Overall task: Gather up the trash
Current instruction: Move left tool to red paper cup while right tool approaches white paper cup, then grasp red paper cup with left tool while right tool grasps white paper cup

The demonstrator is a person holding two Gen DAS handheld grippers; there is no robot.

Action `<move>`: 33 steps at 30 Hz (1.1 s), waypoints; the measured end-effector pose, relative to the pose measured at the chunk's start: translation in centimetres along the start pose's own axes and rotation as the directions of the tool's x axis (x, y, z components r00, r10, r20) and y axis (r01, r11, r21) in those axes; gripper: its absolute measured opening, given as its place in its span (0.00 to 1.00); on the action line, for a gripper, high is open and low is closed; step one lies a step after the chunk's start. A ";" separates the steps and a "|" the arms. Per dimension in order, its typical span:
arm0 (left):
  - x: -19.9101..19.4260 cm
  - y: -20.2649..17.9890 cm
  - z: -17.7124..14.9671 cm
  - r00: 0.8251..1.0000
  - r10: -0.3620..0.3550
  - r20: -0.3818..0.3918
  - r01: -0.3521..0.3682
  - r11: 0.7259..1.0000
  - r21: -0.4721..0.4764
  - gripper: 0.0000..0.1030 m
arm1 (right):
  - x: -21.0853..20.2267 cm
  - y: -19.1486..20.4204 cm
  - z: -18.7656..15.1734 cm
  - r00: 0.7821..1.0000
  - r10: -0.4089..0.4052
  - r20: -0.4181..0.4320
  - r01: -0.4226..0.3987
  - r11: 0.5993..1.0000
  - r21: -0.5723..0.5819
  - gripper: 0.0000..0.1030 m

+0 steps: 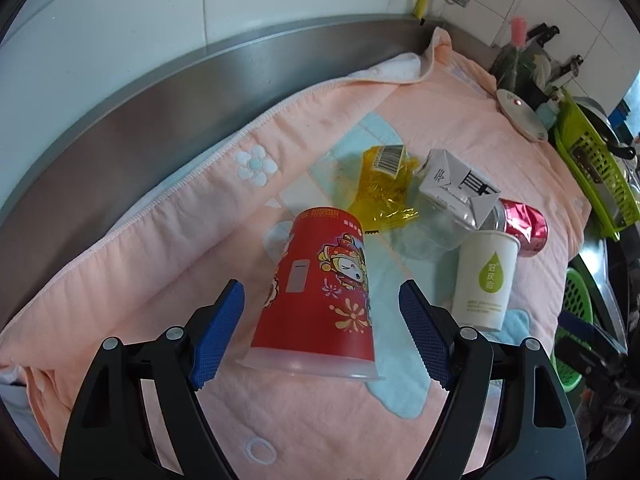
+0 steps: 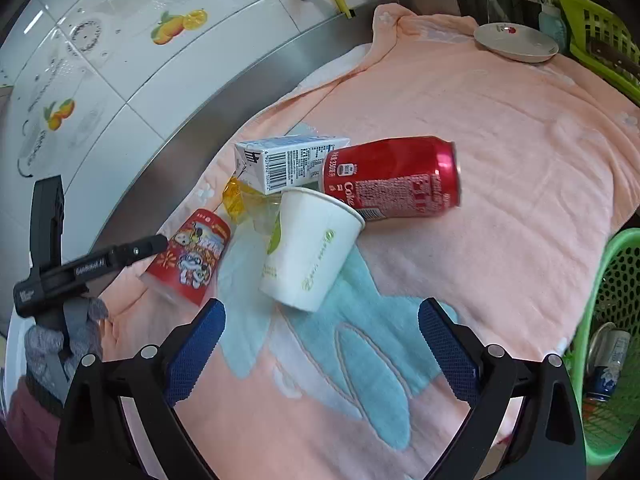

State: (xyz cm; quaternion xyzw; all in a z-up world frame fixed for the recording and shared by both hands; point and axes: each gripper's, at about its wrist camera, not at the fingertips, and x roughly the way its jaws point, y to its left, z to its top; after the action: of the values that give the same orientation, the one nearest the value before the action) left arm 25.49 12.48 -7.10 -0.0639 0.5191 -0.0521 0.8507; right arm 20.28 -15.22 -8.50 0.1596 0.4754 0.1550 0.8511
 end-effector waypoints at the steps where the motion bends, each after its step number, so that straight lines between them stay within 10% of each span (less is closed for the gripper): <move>1: 0.4 0.2 0.1 1.000 -0.007 -0.011 0.007 1.000 -0.003 0.76 | 0.5 0.2 0.4 1.000 -0.005 -0.002 0.005 1.000 0.004 0.92; 18: 4.7 0.6 0.6 0.992 -0.033 -0.123 0.034 0.999 0.006 0.76 | 7.7 0.4 3.5 0.996 -0.019 -0.083 0.033 0.985 0.168 0.90; 33: 5.9 -0.3 0.6 0.992 0.001 -0.128 0.008 0.998 0.069 0.67 | 9.9 0.6 3.4 0.991 -0.013 -0.134 0.033 0.989 0.147 0.62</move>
State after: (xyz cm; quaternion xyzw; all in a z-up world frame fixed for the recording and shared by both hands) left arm 28.66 11.32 -11.97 -0.0318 0.5702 -0.0757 0.8174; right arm 28.07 -10.93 -14.10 0.2068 0.5429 0.1193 0.8052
